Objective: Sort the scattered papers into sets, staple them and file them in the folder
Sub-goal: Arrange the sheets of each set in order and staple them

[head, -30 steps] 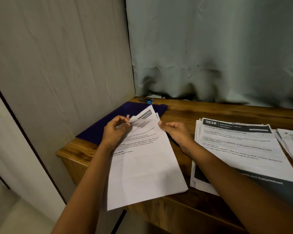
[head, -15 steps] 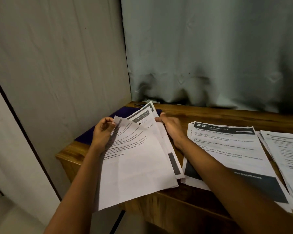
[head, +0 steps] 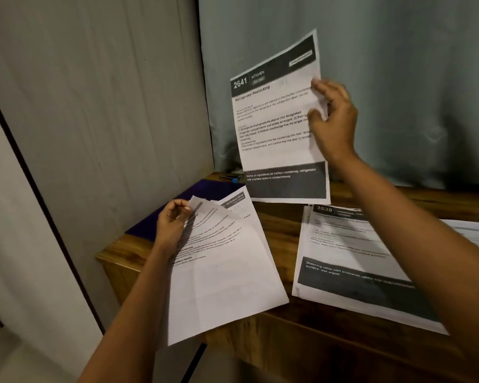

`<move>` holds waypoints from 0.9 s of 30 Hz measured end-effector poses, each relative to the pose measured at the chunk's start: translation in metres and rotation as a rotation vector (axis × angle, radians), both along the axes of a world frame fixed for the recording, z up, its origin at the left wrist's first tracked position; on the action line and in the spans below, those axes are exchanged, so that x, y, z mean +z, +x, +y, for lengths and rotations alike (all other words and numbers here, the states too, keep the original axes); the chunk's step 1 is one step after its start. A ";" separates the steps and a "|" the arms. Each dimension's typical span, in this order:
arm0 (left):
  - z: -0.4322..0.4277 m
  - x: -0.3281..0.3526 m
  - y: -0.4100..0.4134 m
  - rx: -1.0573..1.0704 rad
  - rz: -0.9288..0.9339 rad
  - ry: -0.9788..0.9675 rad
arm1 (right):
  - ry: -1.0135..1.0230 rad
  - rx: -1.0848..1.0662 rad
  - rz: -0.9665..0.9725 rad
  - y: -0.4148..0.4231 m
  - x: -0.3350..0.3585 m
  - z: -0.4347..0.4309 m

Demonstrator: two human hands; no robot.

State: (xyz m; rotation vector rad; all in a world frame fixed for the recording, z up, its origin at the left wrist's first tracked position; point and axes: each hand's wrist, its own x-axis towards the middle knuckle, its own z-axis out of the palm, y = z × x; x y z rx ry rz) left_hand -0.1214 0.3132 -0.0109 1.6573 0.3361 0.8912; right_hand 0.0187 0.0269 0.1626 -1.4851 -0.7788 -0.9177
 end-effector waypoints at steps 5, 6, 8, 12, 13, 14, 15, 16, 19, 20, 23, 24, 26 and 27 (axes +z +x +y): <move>-0.003 0.002 -0.002 0.013 -0.018 -0.009 | -0.081 0.066 0.050 0.005 0.002 -0.002; -0.003 0.002 -0.002 0.009 -0.010 0.002 | -0.079 0.077 0.061 0.006 0.001 -0.001; -0.002 0.002 -0.001 -0.014 0.024 0.036 | -0.061 0.093 0.072 0.007 0.002 -0.002; 0.004 0.002 0.003 0.008 0.084 0.145 | 0.090 0.137 0.119 0.012 0.014 -0.008; 0.005 0.003 0.004 0.028 0.076 0.138 | 0.152 0.164 0.168 0.014 0.017 -0.009; 0.007 0.005 0.003 0.053 0.060 0.106 | 0.209 0.198 0.224 0.016 0.019 -0.009; 0.007 0.007 0.000 0.080 0.042 0.065 | 0.258 0.233 0.286 0.018 0.019 -0.009; 0.007 0.009 -0.003 0.105 0.018 0.020 | 0.289 0.275 0.351 0.018 0.017 -0.007; 0.006 0.020 -0.020 0.163 -0.080 -0.140 | 0.279 0.420 0.556 0.012 -0.004 0.008; 0.009 0.022 -0.025 0.180 -0.091 -0.198 | 0.249 0.448 0.604 0.005 -0.016 0.015; 0.015 0.024 -0.041 0.196 -0.060 -0.298 | 0.103 0.440 0.687 -0.017 -0.065 0.040; 0.017 0.022 -0.046 0.194 -0.048 -0.319 | 0.047 0.440 0.704 -0.026 -0.082 0.048; 0.017 0.018 -0.053 0.166 -0.012 -0.365 | -0.060 0.442 0.750 -0.038 -0.114 0.061; 0.017 0.016 -0.055 0.138 0.023 -0.391 | -0.111 0.440 0.768 -0.043 -0.127 0.066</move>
